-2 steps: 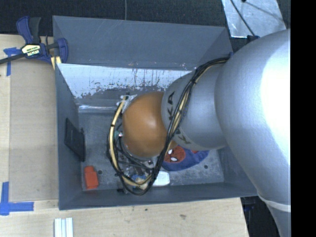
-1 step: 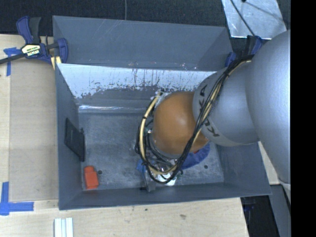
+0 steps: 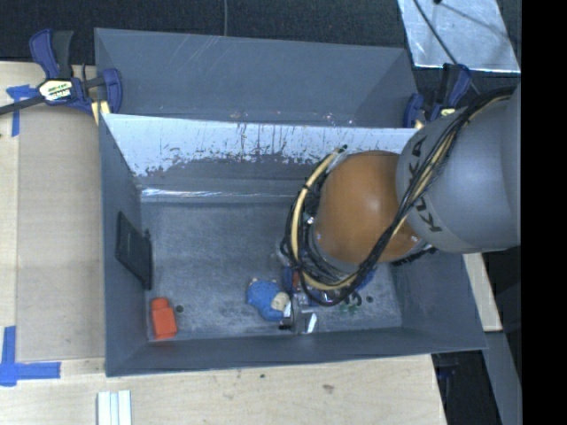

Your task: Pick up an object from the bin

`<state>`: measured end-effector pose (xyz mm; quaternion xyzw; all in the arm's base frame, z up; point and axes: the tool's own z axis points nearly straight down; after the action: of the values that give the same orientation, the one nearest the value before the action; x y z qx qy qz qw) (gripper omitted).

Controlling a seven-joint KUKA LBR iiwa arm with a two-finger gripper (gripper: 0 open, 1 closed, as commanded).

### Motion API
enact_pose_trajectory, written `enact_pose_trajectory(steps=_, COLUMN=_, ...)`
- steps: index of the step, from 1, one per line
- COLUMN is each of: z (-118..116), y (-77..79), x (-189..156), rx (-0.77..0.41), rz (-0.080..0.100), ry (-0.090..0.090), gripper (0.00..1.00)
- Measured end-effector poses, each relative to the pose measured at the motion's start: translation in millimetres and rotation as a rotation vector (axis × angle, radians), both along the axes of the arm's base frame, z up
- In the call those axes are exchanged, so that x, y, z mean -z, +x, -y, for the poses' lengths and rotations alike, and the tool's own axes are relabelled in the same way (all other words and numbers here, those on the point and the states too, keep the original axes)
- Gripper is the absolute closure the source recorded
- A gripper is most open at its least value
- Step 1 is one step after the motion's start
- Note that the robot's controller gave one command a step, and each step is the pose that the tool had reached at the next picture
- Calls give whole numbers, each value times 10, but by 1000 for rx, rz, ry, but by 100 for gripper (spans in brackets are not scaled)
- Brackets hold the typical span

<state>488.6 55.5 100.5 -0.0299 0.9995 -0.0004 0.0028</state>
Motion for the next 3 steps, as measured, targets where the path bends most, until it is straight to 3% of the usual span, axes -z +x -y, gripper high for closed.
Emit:
enact_pose_trajectory(steps=1, z=-254, y=45, x=313, rx=106, rz=-7, ry=1, gripper=0)
enact_pose_trajectory(steps=2, z=-251, y=49, x=313, rx=107, rz=-6, ry=1, gripper=0)
enact_pose_trajectory(steps=3, z=-250, y=64, x=300, rx=107, rz=-2, ry=2, gripper=100)
